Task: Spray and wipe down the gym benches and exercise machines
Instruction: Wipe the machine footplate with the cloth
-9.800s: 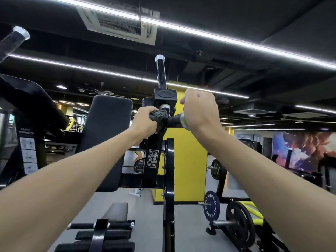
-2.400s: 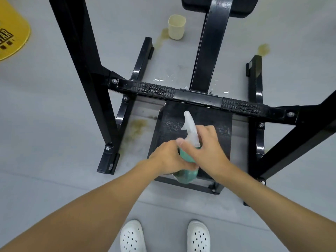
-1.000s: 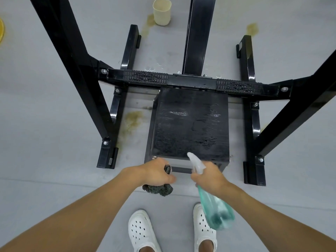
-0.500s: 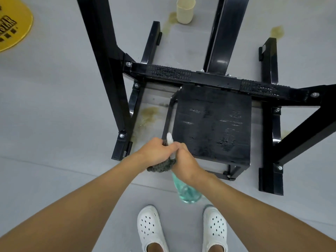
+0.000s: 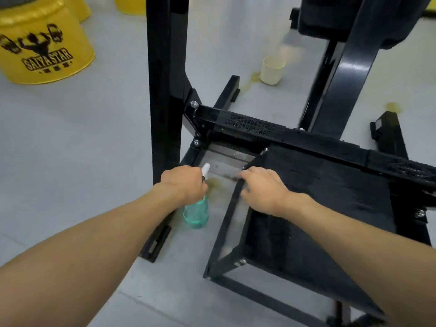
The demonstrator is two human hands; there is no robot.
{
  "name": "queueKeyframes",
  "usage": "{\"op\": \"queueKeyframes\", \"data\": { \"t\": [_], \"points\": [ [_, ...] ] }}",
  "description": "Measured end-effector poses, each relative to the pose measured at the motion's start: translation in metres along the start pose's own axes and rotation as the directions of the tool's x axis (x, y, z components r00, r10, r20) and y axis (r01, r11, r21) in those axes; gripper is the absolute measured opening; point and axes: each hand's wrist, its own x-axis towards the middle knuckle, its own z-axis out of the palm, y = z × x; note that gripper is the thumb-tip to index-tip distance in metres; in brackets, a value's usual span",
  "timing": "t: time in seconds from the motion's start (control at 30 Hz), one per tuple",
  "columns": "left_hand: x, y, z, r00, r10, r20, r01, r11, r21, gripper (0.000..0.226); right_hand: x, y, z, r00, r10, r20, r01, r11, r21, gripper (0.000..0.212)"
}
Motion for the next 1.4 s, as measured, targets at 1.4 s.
{"op": "queueKeyframes", "data": {
  "t": [1.4],
  "points": [
    [0.093,0.14,0.066,0.925,0.124,-0.358,-0.364,0.55,-0.751,0.054,0.063,0.116,0.015,0.905,-0.06,-0.421,-0.074,0.953,-0.294,0.043]
  ]
}}
